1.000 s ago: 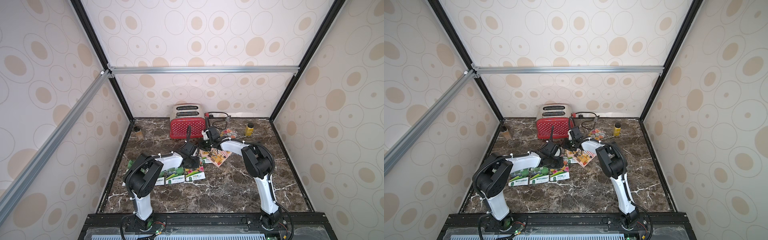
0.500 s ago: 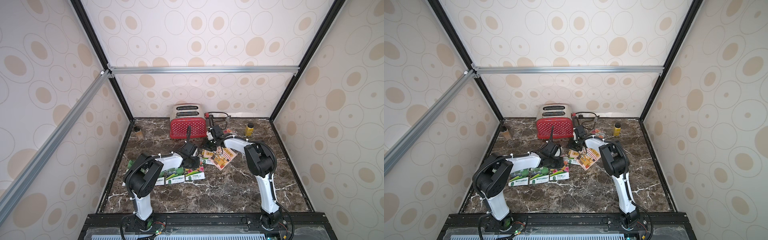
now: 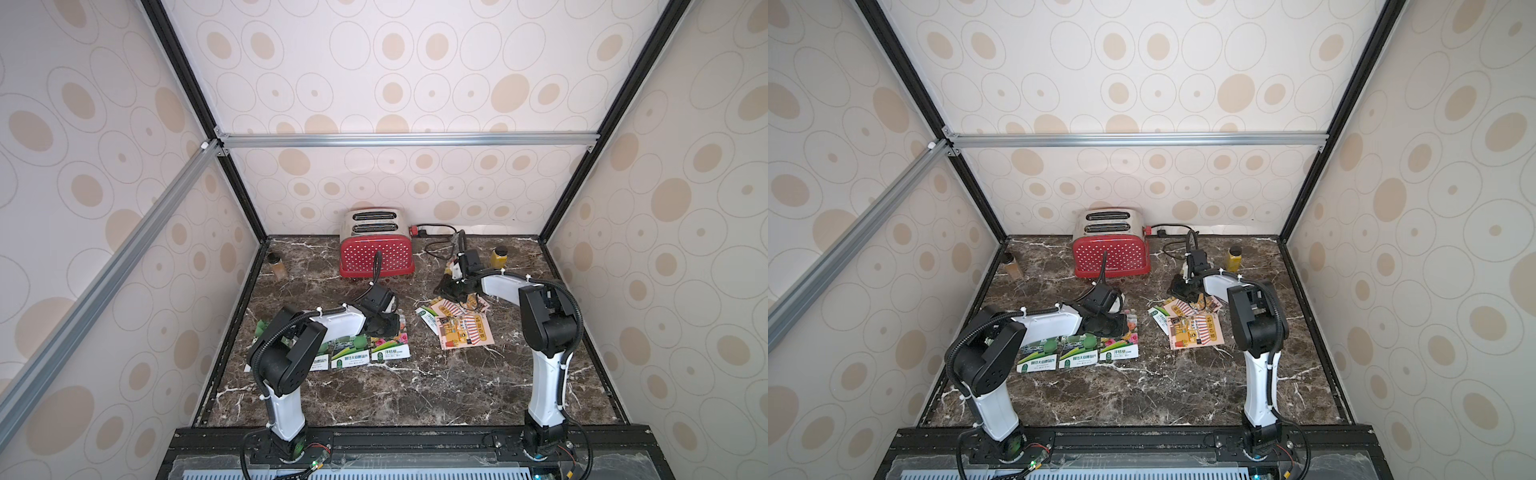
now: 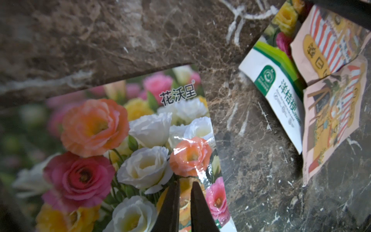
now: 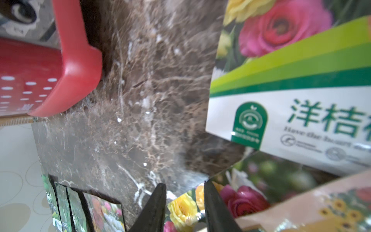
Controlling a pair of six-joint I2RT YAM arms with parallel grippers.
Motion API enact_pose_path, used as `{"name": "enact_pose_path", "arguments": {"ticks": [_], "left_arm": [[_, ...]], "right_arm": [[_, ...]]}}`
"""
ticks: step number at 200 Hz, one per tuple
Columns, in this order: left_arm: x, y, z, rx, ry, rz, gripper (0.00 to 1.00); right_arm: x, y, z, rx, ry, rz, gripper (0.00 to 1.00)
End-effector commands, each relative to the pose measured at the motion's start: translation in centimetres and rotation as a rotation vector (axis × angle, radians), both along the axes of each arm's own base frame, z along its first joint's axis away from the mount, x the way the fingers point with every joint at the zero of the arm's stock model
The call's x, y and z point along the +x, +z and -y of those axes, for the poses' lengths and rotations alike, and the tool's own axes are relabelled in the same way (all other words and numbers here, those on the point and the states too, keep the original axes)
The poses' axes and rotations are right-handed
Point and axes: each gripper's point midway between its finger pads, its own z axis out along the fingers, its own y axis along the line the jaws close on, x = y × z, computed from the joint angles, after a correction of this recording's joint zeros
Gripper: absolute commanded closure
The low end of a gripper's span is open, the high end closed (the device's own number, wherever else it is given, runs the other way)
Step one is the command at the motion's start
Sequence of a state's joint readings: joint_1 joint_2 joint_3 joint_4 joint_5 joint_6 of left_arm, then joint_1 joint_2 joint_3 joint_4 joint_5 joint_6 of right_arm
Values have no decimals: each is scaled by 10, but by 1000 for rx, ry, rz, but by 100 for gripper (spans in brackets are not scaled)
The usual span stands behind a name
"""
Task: Arrange the seed packets in a row
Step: Move the seed packet to the center of the board.
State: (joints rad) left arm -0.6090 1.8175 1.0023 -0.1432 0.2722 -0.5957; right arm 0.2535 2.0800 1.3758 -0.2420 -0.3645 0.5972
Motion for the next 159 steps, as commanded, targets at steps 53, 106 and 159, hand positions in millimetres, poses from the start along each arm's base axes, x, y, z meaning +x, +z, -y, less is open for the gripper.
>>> {"name": "enact_pose_path", "arguments": {"ticks": [53, 106, 159], "left_arm": [[3, 21, 2, 0, -9, 36, 68], [16, 54, 13, -27, -36, 90, 54], [41, 99, 34, -63, -78, 167, 49]], "right_arm": [[-22, -25, 58, -89, -62, -142, 65], [-24, 26, 75, -101, -74, -51, 58], [-21, 39, 106, -107, -132, -26, 56]]}}
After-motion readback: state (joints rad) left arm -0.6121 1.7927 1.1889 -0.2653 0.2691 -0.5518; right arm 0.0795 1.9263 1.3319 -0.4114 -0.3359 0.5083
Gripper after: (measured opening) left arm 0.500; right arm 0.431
